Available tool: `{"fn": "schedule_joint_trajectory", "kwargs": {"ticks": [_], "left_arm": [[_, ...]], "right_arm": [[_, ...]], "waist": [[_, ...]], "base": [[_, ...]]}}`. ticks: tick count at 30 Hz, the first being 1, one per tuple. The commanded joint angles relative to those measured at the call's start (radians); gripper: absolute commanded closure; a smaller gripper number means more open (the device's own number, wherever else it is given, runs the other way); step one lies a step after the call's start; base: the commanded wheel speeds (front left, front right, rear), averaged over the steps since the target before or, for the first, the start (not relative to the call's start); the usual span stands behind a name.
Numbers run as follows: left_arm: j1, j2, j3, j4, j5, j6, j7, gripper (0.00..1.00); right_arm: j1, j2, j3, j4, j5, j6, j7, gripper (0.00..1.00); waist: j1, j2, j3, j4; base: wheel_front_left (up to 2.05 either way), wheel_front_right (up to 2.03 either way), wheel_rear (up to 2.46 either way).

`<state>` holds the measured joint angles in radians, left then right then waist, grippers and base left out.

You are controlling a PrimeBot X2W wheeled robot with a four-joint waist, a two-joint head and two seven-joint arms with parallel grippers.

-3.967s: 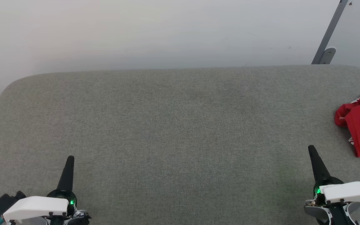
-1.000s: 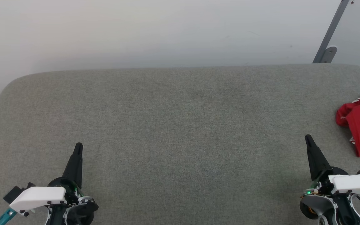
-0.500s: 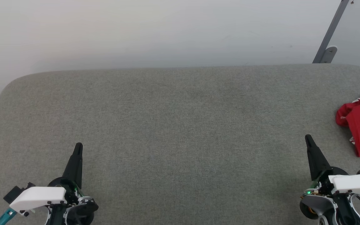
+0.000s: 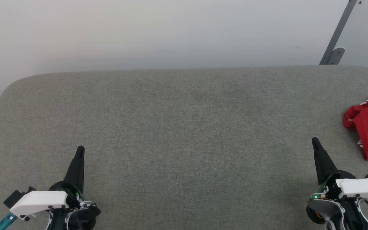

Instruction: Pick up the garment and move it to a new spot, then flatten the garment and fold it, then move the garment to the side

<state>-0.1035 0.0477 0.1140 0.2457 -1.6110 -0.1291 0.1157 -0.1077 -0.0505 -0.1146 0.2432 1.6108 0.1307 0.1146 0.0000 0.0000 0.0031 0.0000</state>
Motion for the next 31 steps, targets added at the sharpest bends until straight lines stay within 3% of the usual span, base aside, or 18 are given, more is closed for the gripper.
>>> {"fn": "schedule_joint_trajectory", "kwargs": {"ticks": [1, 31], "left_arm": [[-0.012, 0.002, 0.001, -0.001, -0.003, -0.003, 0.001, 1.0], [-0.012, 0.002, 0.001, -0.001, -0.003, -0.003, 0.001, 1.0]], "right_arm": [[-0.003, 0.002, 0.0, 0.003, 0.004, 0.0, 0.003, 1.0], [-0.003, 0.002, 0.0, 0.003, 0.004, 0.0, 0.002, 1.0]], "waist": [[0.0, 0.0, 0.0, 0.0], [0.0, 0.0, 0.0, 0.0]], "base": [[0.0, 0.0, 0.0], [0.0, 0.0, 0.0]]}}
